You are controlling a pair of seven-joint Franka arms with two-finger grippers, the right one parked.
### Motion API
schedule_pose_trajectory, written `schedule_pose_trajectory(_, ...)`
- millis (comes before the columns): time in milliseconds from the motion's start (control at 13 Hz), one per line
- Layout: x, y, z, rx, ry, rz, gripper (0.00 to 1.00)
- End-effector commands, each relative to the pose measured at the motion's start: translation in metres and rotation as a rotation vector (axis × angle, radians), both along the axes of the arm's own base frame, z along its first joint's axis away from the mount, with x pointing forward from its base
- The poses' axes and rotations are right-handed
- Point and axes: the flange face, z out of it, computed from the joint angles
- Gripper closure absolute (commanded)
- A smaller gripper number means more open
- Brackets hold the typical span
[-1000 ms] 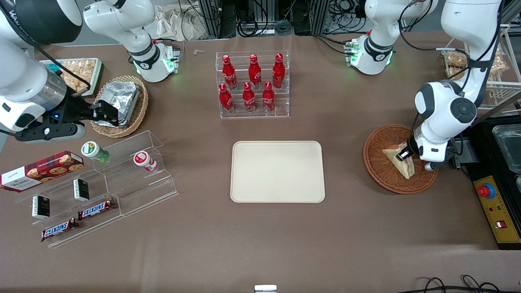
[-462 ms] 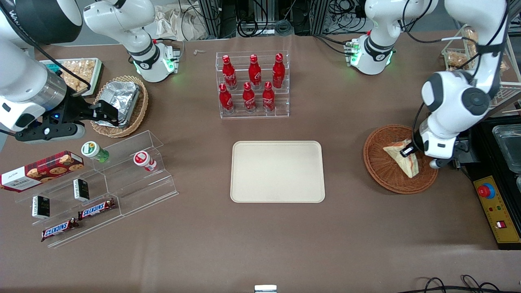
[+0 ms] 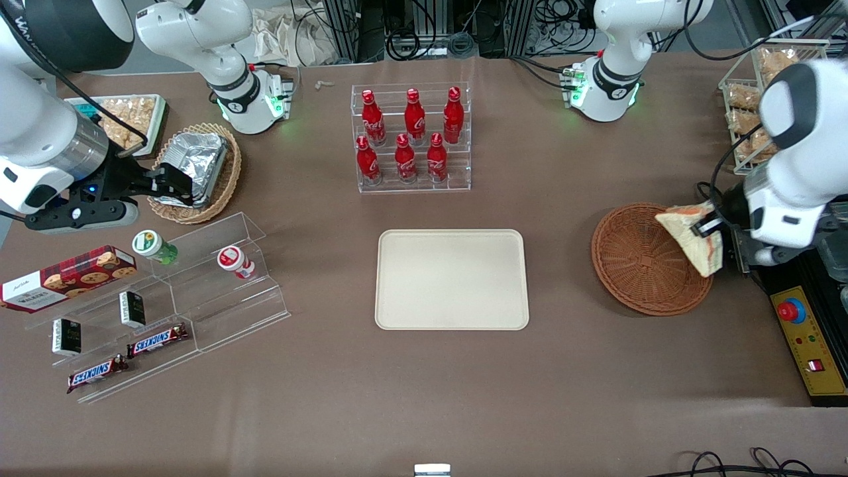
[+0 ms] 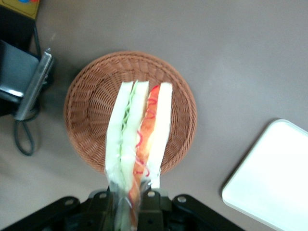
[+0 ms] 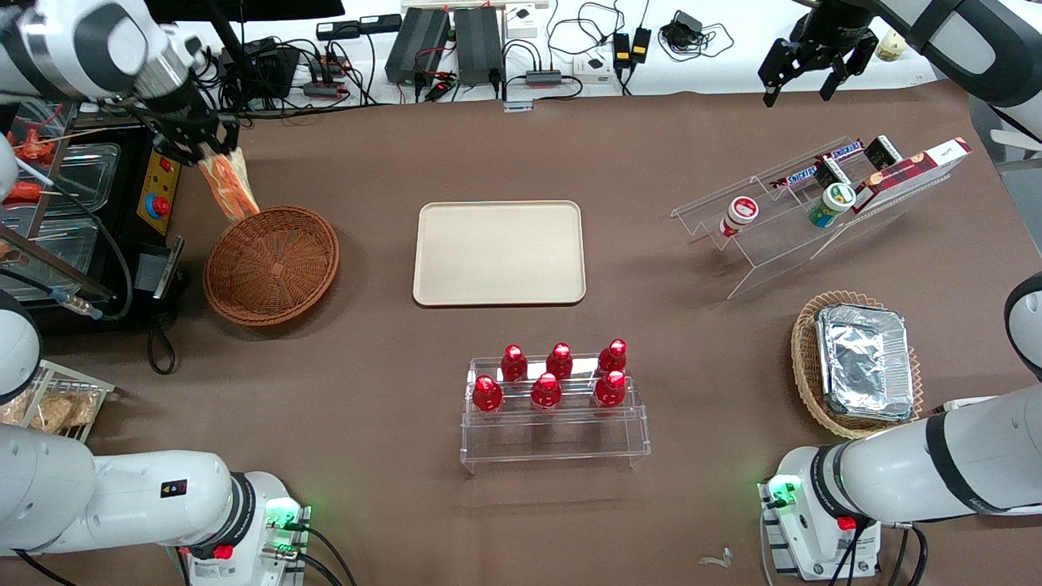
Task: Place sandwich from basket to tray
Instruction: 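Lift the sandwich out of the basket and carry it over the cream tray, then lower the sandwich onto the tray and open the left gripper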
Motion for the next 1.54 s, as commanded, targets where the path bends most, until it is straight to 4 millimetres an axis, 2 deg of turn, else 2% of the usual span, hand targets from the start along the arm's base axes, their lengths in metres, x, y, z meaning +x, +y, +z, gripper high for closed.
schedule_pose_trajectory(0, 0.011, -0.034, 0.056, -0.019, -0.017, -0.148, 1.0)
schedule_pose_trajectory(231, 0.009, -0.112, 0.078, -0.03, -0.065, -0.283, 0.99)
schedule_pose_trajectory(308, 0.012, -0.138, 0.075, -0.048, -0.063, -0.318, 0.79)
schedule_pose_trajectory(385, 0.014, -0.161, 0.07, -0.058, -0.058, -0.343, 0.91)
schedule_pose_trajectory(462, 0.016, -0.179, 0.056, -0.068, -0.038, -0.326, 1.0)
schedule_pose_trajectory(615, 0.022, -0.222, 0.018, -0.087, -0.007, -0.289, 1.0)
schedule_pose_trajectory(692, 0.024, -0.245, -0.005, -0.077, -0.007, -0.329, 1.0)
schedule_pose_trajectory(846, 0.023, -0.292, -0.064, -0.01, 0.03, -0.399, 0.92)
schedule_pose_trajectory(923, 0.026, -0.311, -0.087, -0.02, 0.016, -0.357, 0.92)
schedule_pose_trajectory(1077, 0.035, -0.322, -0.129, -0.052, -0.006, -0.288, 0.93)
schedule_pose_trajectory(1308, 0.035, -0.332, -0.179, -0.096, -0.043, -0.294, 0.93)
schedule_pose_trajectory(1462, 0.029, -0.337, -0.222, -0.062, -0.088, -0.358, 0.92)
